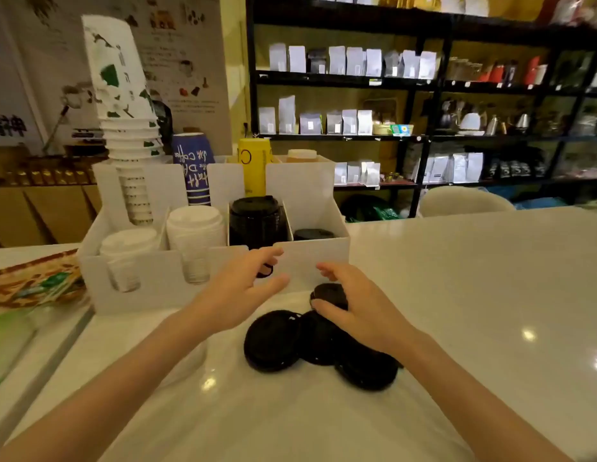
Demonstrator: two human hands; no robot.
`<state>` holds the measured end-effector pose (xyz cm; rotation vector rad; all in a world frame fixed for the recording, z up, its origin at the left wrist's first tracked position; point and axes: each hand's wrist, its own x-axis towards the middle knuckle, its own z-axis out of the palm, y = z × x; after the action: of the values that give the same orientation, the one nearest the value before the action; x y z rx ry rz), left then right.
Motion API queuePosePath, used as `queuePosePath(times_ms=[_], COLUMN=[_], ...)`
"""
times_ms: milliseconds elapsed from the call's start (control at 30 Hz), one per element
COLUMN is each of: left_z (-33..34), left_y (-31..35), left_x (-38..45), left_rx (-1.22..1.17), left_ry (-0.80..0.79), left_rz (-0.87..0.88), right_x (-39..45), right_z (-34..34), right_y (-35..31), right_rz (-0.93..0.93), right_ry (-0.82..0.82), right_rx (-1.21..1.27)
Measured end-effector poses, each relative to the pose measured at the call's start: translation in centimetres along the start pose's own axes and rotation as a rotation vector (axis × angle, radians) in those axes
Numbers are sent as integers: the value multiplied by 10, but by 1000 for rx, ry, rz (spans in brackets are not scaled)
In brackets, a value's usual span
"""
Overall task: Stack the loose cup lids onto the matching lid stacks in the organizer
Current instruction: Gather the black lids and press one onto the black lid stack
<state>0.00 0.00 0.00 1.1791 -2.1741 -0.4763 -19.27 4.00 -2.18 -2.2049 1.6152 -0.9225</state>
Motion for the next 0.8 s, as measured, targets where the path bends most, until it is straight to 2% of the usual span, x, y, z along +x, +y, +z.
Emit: queuePosePath(times_ms=[200,367,600,800], left_z=[25,30,32,14], left_y=[-21,-33,-38,-28], left_x=[-28,-40,-44,-36], left_rx=[160,172,65,-4], left_ry=[-250,-316,-250,-21], left_rz=[-24,-77,-38,16], right_x=[-8,-8,-7,5], right_z=[14,20,23,7], right_y=[1,0,-5,-14], right_rz=[-22,-17,-49,-36], right_ry=[-162,-230,-268,-253], right_rx=[-175,-282,-269,-52])
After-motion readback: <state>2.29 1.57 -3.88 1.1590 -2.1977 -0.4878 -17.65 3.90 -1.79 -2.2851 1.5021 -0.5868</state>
